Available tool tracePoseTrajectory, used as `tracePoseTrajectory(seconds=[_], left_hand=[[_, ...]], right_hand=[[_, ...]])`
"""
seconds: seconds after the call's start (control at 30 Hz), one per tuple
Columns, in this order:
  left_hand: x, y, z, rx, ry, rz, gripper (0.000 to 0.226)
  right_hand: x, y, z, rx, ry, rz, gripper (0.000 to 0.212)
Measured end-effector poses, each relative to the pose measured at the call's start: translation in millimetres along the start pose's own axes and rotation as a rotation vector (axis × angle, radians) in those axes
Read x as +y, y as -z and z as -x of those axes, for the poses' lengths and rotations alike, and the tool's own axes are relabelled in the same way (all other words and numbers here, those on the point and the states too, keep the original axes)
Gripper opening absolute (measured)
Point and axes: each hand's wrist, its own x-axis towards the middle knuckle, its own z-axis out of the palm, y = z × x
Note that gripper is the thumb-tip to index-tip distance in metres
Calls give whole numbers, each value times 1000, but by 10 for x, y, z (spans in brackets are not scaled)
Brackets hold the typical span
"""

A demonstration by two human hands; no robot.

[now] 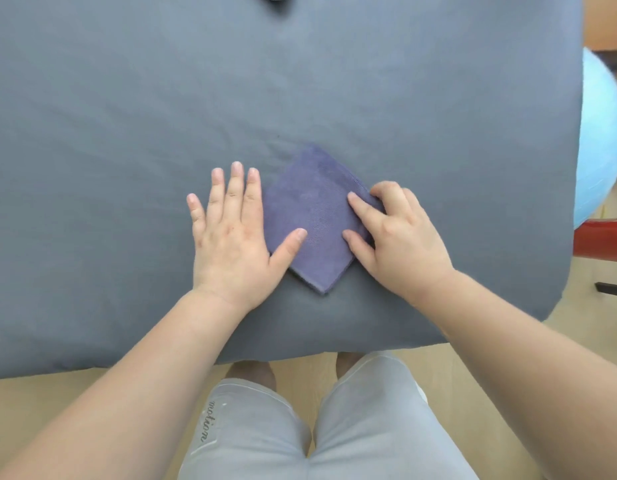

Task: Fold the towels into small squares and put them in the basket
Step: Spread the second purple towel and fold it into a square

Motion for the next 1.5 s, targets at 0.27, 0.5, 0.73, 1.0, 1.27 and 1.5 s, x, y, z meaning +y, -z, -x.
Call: tracePoseTrajectory(seconds=[0.27, 0.5, 0.73, 1.0, 1.27, 1.5], left_hand=[[-80, 63, 59, -124, -67, -61, 102], [31, 250, -317, -91, -254, -97, 109], [280, 364, -786, -191, -481, -314, 65], [308, 579, -1155, 37, -495, -231, 23], [59, 410, -826, 346, -501, -182, 27], [-94, 12, -194, 305, -418, -43, 58]], right_hand=[[-533, 193, 504, -88, -158, -16, 43], [-367, 296, -210, -242, -258, 95, 92], [-329, 362, -546, -480, -153, 179, 72], [-200, 498, -935, -53, 4, 210, 28], [-198, 405, -620, -49, 51, 171, 86], [-216, -5, -247, 347, 79, 53, 41]])
